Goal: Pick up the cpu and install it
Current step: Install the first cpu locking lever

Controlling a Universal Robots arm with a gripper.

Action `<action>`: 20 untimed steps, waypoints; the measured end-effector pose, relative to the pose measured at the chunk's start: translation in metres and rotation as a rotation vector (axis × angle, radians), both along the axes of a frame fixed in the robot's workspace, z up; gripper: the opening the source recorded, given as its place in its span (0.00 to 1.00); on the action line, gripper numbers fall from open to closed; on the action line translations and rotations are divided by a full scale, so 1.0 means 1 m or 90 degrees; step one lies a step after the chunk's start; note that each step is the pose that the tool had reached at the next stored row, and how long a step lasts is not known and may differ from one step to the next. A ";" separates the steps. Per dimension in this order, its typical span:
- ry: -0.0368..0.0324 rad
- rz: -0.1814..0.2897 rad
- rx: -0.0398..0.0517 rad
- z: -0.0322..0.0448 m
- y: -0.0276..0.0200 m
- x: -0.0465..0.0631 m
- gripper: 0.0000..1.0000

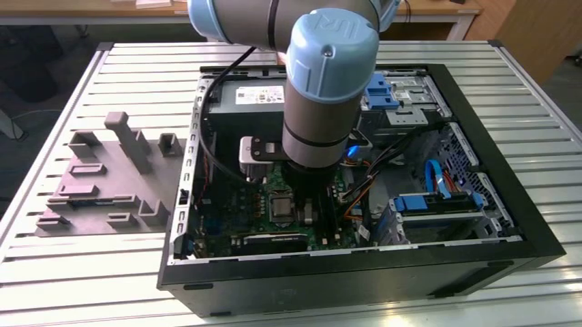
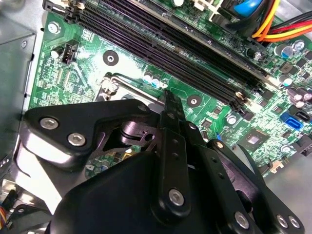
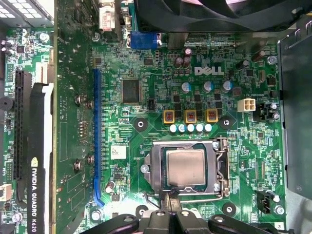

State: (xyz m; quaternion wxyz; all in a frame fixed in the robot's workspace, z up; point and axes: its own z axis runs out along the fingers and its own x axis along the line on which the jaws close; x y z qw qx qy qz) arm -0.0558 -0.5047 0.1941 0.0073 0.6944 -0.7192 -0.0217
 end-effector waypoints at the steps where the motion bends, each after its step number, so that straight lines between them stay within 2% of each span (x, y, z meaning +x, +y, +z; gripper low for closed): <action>1: 0.0000 0.000 0.0000 -0.0002 0.0000 0.000 0.11; 20: 0.0000 0.000 -0.0003 -0.0056 -0.0001 0.007 0.11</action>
